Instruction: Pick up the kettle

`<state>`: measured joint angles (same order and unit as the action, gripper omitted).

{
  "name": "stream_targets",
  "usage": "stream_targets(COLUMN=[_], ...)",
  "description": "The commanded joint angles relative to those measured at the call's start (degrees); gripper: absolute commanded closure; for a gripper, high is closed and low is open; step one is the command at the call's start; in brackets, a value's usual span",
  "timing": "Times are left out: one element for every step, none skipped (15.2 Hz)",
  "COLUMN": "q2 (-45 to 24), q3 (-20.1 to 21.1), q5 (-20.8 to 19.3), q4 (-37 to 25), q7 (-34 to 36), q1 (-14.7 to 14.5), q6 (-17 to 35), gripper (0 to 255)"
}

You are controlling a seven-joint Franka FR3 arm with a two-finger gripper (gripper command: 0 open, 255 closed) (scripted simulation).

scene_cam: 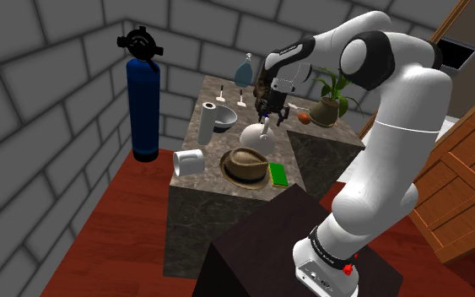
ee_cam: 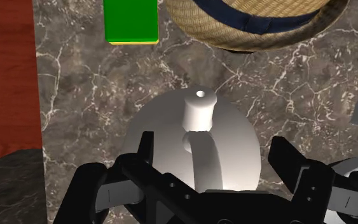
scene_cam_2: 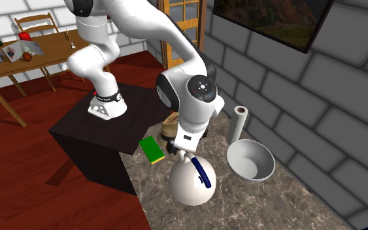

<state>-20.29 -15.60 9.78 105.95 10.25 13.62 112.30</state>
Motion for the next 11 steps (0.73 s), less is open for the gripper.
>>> stream_targets(q2=[-1.3,-1.7,-2.1,-2.5,-2.9,-3.6,-3.6,-3.6,-3.7,-3.7,-3.7], q3=[0.1,0.2,0.2,0.3,0.4,0.5,0.5,0.5,0.5,0.5,0.5], q5=[0.5,0.6,0.8,0.9,1.1,1.3,1.3,1.3,1.3,1.3,1.3], q4=[-0.1,0.1,0.3,0.5,0.7,1.0,1.0,1.0,0.9,0.9,0.9], q7=[-0.1,-0.2,-0.3,-0.5,-0.6,-0.8,-0.8,-0.8,-0.8,-0.8,-0.7], q1=[0.2,0.2,0.2,0.3,0.3,0.4,0.4,0.4,0.4,0.4,0.4], q6=[1.1,1.7,2.3,2.9,3.5,4.5,4.5,4.5,4.4,4.4,4.4], gripper=[0,0,0,0,0,0,0,0,255,255,255])
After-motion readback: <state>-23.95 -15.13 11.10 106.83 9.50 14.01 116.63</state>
